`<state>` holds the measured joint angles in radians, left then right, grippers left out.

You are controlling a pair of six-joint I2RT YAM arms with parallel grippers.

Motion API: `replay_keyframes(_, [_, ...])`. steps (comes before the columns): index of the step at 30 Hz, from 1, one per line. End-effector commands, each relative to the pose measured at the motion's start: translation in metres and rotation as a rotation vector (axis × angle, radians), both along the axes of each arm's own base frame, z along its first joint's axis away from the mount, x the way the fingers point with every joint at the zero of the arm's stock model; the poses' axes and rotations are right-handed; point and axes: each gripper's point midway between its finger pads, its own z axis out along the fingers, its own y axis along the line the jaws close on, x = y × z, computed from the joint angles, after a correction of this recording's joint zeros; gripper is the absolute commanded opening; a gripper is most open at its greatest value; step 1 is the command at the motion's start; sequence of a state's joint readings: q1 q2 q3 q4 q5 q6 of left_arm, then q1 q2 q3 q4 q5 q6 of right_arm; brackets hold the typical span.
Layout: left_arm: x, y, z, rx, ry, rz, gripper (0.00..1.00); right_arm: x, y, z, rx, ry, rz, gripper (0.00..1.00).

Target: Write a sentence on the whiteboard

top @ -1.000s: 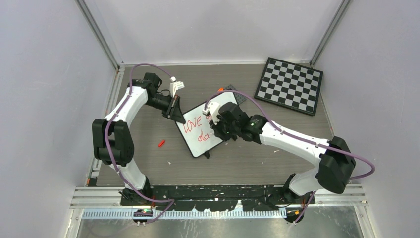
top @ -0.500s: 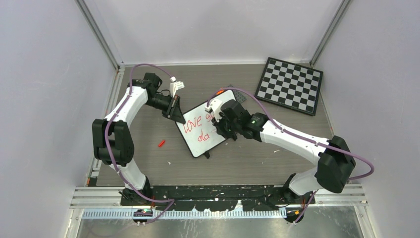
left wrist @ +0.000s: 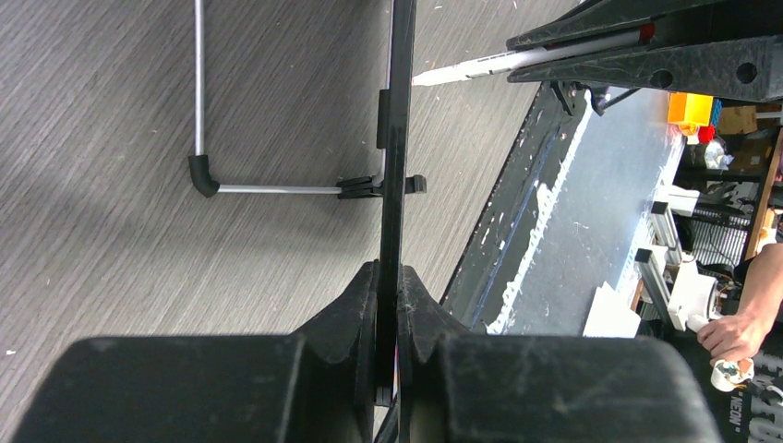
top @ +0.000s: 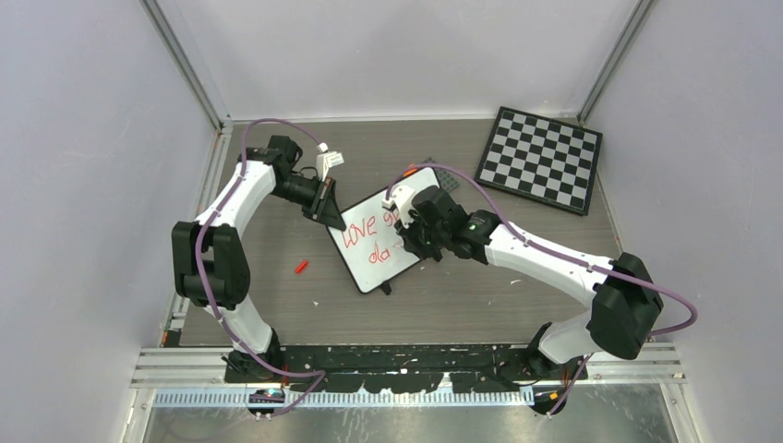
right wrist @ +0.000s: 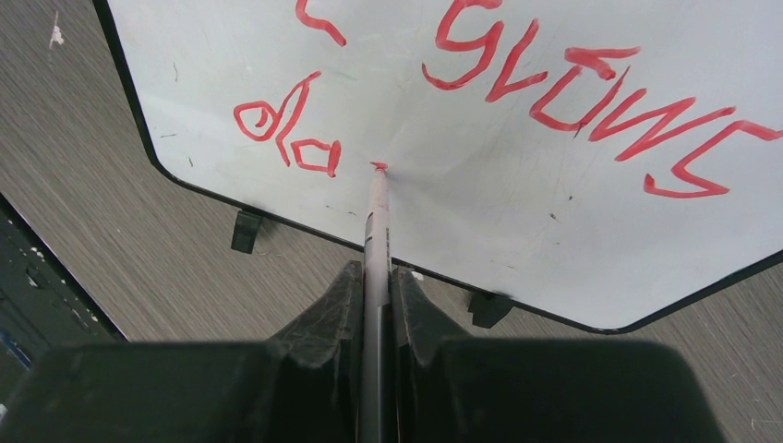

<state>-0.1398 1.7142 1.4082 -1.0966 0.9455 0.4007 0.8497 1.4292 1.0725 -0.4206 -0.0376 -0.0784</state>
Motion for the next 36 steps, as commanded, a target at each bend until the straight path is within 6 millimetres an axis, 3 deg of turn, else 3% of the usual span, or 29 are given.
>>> replay_keyframes(1, [0.000,0.006,-0.008,0.081,-0.020,0.004,0.00,-0.004,0.000,0.003,0.003,-0.012,0.033,0.00])
replay_keyframes(9, [0.000,0.005,-0.007,0.077,-0.021,0.005,0.00,-0.001,-0.001,0.015,-0.008,-0.040,0.042,0.00])
replay_keyframes(16, [0.000,0.005,-0.006,0.077,-0.026,0.004,0.00,0.005,0.004,0.050,0.040,-0.099,0.039,0.00])
replay_keyframes(19, [0.000,0.005,-0.006,0.075,-0.024,0.002,0.00,0.006,0.007,0.055,0.056,-0.097,0.039,0.00])
replay_keyframes(26, [0.000,0.005,-0.006,0.074,-0.026,0.002,0.00,0.012,0.014,0.047,0.057,-0.091,0.030,0.00])
replay_keyframes(36, [-0.001,0.005,-0.009,0.079,-0.023,0.001,0.00,0.014,0.014,0.018,0.006,-0.062,0.030,0.00])
